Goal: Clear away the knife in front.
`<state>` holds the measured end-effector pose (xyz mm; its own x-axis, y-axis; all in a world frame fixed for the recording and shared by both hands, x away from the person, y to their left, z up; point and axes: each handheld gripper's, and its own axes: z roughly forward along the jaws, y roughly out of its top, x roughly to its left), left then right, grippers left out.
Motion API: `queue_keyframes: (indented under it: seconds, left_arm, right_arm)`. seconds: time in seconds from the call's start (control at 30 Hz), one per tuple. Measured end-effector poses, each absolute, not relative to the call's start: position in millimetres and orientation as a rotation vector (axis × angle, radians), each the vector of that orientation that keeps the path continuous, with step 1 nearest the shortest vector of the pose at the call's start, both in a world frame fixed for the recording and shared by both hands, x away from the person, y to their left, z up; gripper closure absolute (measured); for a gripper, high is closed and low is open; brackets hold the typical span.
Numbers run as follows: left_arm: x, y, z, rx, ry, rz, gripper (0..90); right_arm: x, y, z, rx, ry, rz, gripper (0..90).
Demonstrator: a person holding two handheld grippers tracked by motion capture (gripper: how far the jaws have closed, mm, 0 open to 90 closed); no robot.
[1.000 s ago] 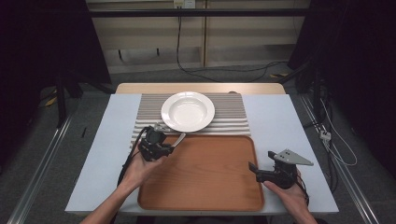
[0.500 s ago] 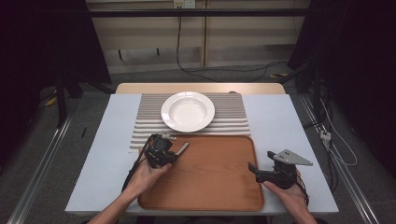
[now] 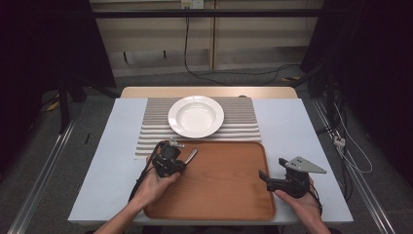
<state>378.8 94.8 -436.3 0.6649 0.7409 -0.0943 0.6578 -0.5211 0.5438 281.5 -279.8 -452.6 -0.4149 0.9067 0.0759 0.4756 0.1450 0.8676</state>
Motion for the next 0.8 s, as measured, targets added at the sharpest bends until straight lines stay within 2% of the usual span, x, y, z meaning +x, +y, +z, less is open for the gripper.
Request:
queue_keyframes:
  seconds: [0.6,0.7,0.77,0.8]
  left_arm:
    - [373,100,-436,2.327,1.092,0.168,78.5]
    - [375,102,-436,2.324,1.062,0.128,67.2]
    - [377,105,-436,2.319,1.048,0.125,65.8]
    - [377,106,-436,2.305,1.037,0.115,59.7]
  right_arm:
    - [280,-281,-452,1.309,1.95,1.197,10.8]
    - [281,-282,-452,1.316,1.946,1.2,10.9]
    - [281,-282,-452,1.317,1.948,1.199,10.8]
    - [282,-282,-452,1.318,1.947,1.202,10.9]
